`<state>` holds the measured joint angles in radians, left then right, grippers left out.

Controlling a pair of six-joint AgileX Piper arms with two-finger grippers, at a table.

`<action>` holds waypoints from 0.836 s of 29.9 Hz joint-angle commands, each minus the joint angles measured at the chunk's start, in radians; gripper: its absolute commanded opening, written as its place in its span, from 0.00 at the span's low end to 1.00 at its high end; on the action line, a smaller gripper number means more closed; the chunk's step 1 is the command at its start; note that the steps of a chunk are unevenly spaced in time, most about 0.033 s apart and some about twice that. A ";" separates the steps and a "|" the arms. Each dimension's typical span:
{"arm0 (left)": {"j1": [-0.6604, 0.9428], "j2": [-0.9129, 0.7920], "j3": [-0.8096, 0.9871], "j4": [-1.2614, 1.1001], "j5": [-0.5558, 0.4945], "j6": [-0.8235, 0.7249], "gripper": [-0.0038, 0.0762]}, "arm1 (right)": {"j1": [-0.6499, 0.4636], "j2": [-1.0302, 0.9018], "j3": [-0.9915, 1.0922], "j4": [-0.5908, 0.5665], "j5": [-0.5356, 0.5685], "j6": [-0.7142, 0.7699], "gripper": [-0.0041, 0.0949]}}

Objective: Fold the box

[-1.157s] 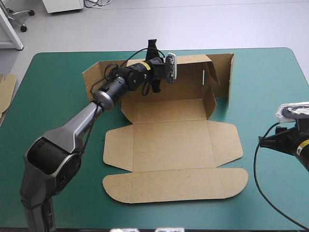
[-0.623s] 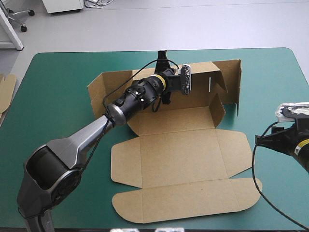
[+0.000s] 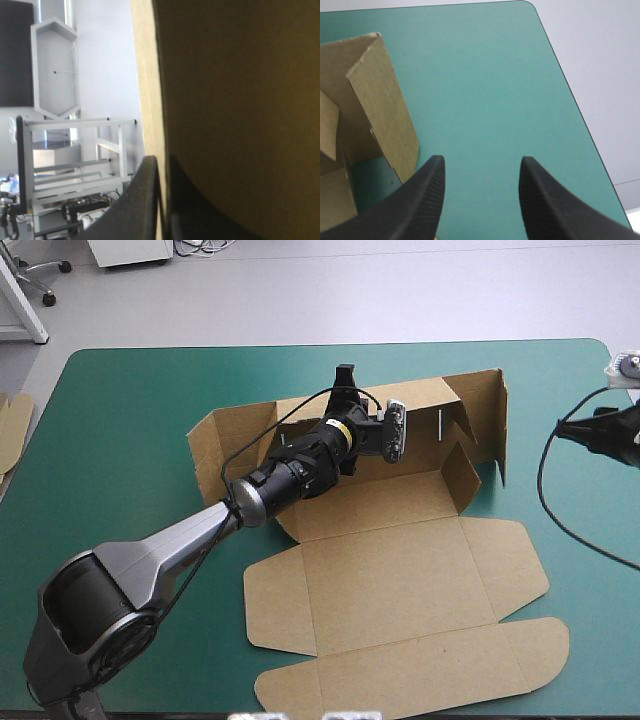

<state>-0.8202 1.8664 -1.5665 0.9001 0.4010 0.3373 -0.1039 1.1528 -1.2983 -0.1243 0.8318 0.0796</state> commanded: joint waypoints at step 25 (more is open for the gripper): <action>-0.002 -0.097 0.058 0.364 0.092 -0.317 0.03 | -0.032 0.278 -0.305 0.332 0.011 -0.198 0.49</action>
<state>-0.7894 1.8265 -1.4867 1.2506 0.3804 0.1119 -0.1293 1.4473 -1.5670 0.1647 0.9003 -0.0962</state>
